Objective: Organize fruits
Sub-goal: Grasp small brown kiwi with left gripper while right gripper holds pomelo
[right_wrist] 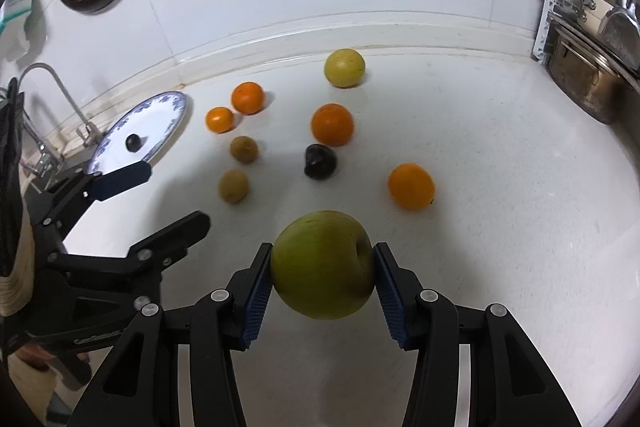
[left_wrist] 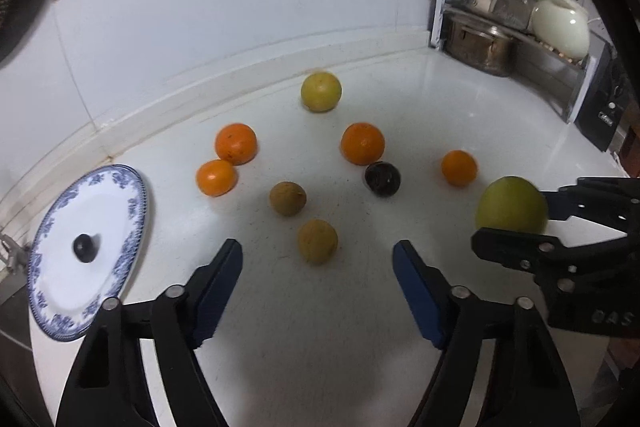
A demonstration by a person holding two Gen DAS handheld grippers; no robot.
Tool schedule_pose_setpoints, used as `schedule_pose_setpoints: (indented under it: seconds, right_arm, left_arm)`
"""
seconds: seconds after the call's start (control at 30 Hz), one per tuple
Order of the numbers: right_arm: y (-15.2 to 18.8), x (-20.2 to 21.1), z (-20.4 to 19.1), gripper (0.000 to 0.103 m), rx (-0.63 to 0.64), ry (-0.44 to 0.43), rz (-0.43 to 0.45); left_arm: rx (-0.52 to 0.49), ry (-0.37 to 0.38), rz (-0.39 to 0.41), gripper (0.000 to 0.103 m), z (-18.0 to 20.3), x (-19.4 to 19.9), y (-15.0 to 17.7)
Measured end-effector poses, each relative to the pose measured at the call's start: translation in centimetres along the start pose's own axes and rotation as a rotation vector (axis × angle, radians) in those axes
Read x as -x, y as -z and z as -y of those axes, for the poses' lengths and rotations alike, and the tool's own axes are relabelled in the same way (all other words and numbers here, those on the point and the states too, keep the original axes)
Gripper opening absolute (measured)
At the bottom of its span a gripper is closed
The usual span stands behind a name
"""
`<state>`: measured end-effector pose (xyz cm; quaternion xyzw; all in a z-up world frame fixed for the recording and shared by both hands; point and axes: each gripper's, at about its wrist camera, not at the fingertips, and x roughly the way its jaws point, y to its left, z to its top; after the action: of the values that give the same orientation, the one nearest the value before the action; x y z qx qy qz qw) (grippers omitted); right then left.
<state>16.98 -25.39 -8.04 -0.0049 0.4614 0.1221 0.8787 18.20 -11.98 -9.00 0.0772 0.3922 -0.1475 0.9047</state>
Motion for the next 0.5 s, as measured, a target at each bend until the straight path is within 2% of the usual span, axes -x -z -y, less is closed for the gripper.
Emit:
schedule_pose_setpoints:
  seconds: [0.17, 0.23, 0.4, 0.5]
  right_arm:
    - [-0.4, -1.0, 0.5, 0.050, 0.000, 0.005, -0.006]
    - [-0.5, -1.4, 0.7, 0.050, 0.000, 0.002, -0.008]
    - [-0.9, -2.2, 1.2, 0.050, -0.008, -0.005, -0.015]
    - [-1.1, -2.5, 1.4, 0.050, -0.010, -0.009, -0.018]
  left_arm:
    - [0.015, -0.003, -0.052, 0.061, 0.2, -2.5, -0.7]
    - [0.020, -0.005, -0.069, 0.052, 0.1, -3.2, -0.8]
    - [0.030, 0.001, -0.086, 0.040, 0.1, -4.2, -0.9]
    - [0.018, -0.009, -0.095, 0.027, 0.3, -4.6, -0.9]
